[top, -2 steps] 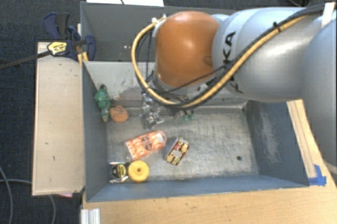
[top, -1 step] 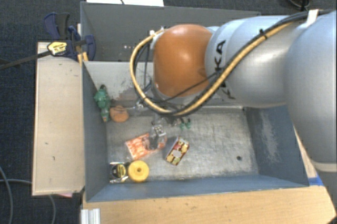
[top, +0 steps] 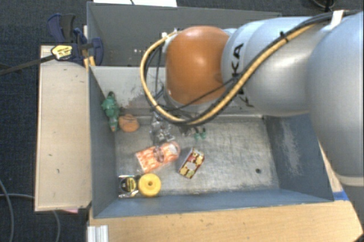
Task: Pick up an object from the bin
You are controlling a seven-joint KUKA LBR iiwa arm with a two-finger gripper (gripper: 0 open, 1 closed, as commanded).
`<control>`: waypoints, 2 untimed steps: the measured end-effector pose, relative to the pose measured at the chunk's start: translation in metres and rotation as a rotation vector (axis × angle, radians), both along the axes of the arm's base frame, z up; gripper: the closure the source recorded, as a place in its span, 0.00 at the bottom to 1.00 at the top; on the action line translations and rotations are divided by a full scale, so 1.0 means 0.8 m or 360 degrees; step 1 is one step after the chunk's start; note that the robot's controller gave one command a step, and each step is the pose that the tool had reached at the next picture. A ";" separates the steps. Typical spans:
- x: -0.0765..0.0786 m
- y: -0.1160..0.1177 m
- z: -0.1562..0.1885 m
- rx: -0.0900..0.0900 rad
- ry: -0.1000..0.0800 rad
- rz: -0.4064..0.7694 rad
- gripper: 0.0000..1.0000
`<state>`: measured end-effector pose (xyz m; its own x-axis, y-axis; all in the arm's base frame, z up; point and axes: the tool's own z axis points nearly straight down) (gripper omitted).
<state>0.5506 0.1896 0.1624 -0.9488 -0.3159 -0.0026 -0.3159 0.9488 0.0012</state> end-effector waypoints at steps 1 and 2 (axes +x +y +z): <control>0.000 0.000 0.000 0.0000 0.0000 -0.0005 0.00; 0.000 0.000 0.000 0.0000 0.0000 -0.0004 0.00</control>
Offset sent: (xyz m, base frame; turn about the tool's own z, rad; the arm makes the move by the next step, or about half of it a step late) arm 0.0000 0.0000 0.0000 0.0000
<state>0.5506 0.1896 0.1624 -0.9495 -0.3137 -0.0024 -0.3137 0.9495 0.0012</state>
